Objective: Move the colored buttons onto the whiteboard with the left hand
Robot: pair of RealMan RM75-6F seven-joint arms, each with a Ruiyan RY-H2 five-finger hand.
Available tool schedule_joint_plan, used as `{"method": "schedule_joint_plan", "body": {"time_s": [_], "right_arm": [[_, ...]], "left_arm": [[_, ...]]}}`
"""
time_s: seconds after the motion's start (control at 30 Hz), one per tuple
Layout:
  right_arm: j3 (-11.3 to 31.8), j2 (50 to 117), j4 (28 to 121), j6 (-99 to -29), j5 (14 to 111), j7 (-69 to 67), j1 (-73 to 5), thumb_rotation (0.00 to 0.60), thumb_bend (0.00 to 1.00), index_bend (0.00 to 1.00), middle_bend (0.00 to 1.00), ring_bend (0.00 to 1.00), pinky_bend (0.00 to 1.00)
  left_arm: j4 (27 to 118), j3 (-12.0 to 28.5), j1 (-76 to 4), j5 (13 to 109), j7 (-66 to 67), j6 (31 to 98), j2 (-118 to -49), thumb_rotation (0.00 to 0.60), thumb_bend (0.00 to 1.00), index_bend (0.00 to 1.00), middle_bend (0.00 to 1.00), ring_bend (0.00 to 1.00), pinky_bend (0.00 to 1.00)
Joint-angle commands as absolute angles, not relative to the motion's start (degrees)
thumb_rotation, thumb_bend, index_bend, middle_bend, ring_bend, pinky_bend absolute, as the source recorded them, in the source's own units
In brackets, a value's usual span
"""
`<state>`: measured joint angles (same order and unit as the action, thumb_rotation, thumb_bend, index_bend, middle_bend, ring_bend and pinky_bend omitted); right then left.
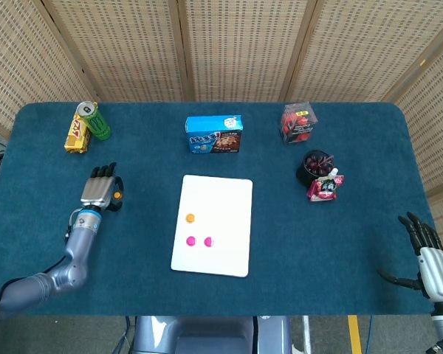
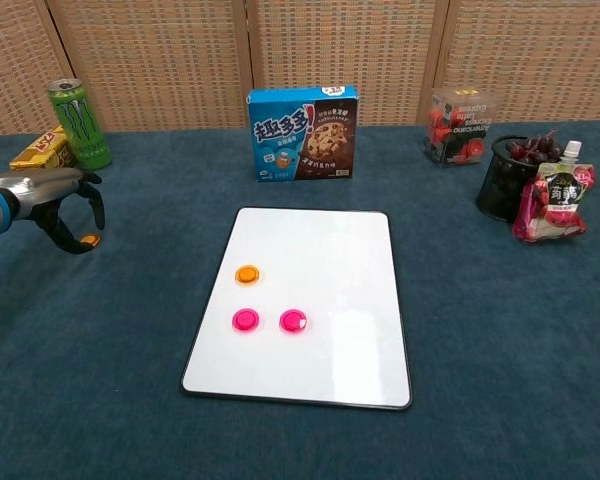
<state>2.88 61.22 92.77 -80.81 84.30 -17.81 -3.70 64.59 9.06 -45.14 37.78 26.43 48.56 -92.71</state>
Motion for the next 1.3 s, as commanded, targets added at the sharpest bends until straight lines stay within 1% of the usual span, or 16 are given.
{"method": "schedule_joint_plan", "body": {"time_s": [0.03, 0.4, 1.07, 1.3], "right_arm": [[2.9, 61.2, 92.9, -80.7, 84.2, -17.9, -3.7, 0.600, 0.04, 0.00, 0.00, 0.00, 0.00], [2.9, 61.1, 93.0, -80.6, 84.1, -17.9, -3.7, 0.600, 0.04, 0.00, 0.00, 0.00, 0.00], [3.0, 61.1, 93.0, -80.6, 84.0, -18.1, -3.6, 0.600, 0.04, 0.00, 0.00, 0.00, 0.00], [2.9, 61.0, 93.0, -80.6, 84.1, -18.4, -3.6, 0.600, 0.04, 0.00, 0.00, 0.00, 0.00]], "left_arm": [[63.3, 9.6, -45.3, 37.8, 26.3, 48.1, -93.6, 0.600, 0.33, 0.42, 0.00, 0.00, 0.00], [62.0, 10.2, -45.0, 36.1, 27.8, 47.5, -93.7, 0.600, 0.33, 0.42, 0.00, 0.00, 0.00], [58.3, 10.7, -44.7, 36.5, 27.8, 45.7, -96.1, 0.600, 0.34, 0.43, 0.00, 0.00, 0.00], [57.7, 10.8, -44.4, 37.9, 27.2, 45.7, -96.7, 0.600, 0.34, 0.50, 0.00, 0.00, 0.00]]}}
